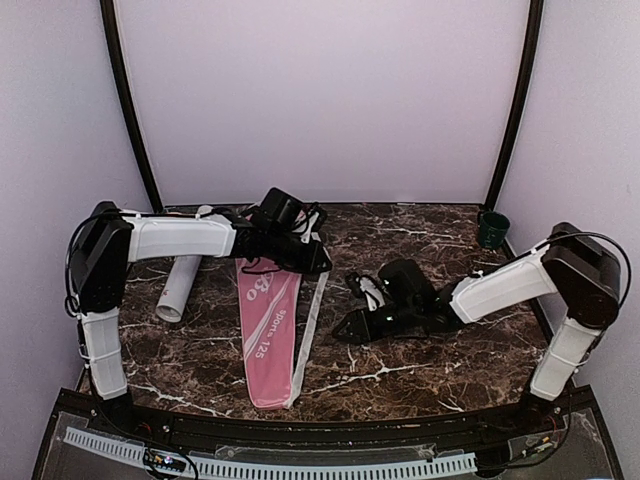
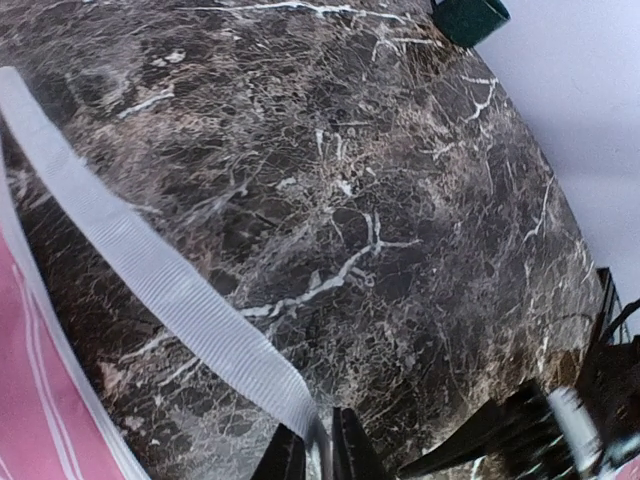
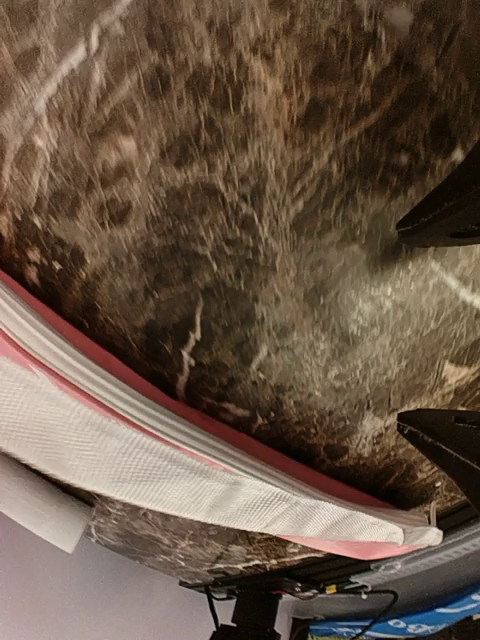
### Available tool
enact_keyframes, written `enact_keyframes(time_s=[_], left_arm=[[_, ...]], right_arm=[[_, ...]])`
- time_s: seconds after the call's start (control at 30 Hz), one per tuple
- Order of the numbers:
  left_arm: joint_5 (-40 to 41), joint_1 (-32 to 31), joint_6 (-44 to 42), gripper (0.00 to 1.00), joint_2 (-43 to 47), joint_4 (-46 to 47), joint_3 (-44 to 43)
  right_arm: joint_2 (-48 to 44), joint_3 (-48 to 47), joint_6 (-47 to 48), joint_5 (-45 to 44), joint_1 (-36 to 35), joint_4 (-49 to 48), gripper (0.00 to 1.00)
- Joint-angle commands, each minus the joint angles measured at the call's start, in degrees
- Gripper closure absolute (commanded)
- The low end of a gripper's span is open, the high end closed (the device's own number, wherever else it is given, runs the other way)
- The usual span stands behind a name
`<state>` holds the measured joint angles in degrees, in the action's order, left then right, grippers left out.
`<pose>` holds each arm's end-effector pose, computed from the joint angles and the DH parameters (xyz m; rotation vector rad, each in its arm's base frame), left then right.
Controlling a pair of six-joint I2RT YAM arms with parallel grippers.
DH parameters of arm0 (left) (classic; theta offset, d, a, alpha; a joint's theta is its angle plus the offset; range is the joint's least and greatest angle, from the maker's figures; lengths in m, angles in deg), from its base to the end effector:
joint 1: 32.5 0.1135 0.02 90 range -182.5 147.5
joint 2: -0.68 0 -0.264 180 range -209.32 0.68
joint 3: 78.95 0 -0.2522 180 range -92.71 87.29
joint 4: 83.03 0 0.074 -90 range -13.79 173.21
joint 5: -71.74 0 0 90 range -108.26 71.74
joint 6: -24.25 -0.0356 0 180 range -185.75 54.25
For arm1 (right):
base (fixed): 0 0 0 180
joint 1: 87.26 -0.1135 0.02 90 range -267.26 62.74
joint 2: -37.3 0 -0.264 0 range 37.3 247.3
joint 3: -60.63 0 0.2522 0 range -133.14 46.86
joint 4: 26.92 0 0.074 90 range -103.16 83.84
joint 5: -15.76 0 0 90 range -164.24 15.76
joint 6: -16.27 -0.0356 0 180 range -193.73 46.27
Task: Pack up the badminton gear
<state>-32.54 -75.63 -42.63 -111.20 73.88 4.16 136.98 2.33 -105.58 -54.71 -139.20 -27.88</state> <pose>0.3205 -0.3123 0.2263 0.5529 2.3039 -0.8773 0.1975 0.2715 0.1373 -0.6304 2.4218 1.0889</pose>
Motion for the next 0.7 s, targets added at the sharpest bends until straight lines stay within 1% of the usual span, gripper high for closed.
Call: enact_keyframes(time_s=[0.0, 0.1, 0.13, 0.2, 0.23, 0.27, 0.3, 0.33, 0.37, 0.43, 0.57, 0.67], left_arm=[[-1.44, -1.76, -3.45, 0.79, -3.38, -3.02, -2.42], [1.14, -2.11, -4.38, 0.61, -2.59, -5.46, -2.86], [2.18, -2.20, -4.90, 0.54, -1.97, -6.23, -2.84], [3.63, -2.35, -6.04, 0.34, -0.36, -7.74, -2.87], [4.91, -2.39, -6.59, 0.28, 0.58, -8.59, -3.12], [5.71, -2.47, -7.18, 0.24, 1.44, -9.42, -3.43], [6.43, -2.52, -7.77, 0.12, 2.27, -10.36, -3.92], [7.23, -2.56, -8.28, 0.03, 3.01, -11.43, -4.57], [8.33, -2.62, -8.82, 0.01, 3.64, -12.65, -5.33], [10.24, -2.66, -10.04, 0.01, 5.27, -14.37, -6.41], [15.19, -2.30, -9.81, 0.01, 9.62, -15.73, -6.82], [18.32, -0.99, -9.06, 0.01, 14.00, -15.63, -5.47]], right_arm=[[-6.05, 2.87, 2.21, -6.72, 2.55, 6.74, 0.42], [-7.91, 4.40, 3.47, -7.67, 4.13, 8.79, 0.36], [-10.26, 4.79, 3.74, -8.17, 4.55, 8.96, 0.33], [-12.48, 4.87, 4.59, -8.59, 5.19, 9.46, 0.30], [-13.94, 4.59, 5.14, -9.10, 5.49, 10.10, 0.27], [-15.05, 4.29, 5.84, -9.71, 5.98, 10.68, 0.23], [-16.10, 3.90, 6.15, -10.00, 6.22, 11.14, 0.19], [-17.22, 3.44, 6.86, -10.09, 6.69, 11.49, 0.15], [-18.20, 2.88, 7.34, -10.11, 7.40, 11.92, 0.10], [-20.57, 1.89, 8.00, -10.03, 8.77, 12.21, 0.01], [-25.32, 0.06, 8.50, -10.39, 12.00, 11.77, 0.01], [-27.90, -2.24, 8.33, -11.78, 15.16, 13.17, 0.00]])
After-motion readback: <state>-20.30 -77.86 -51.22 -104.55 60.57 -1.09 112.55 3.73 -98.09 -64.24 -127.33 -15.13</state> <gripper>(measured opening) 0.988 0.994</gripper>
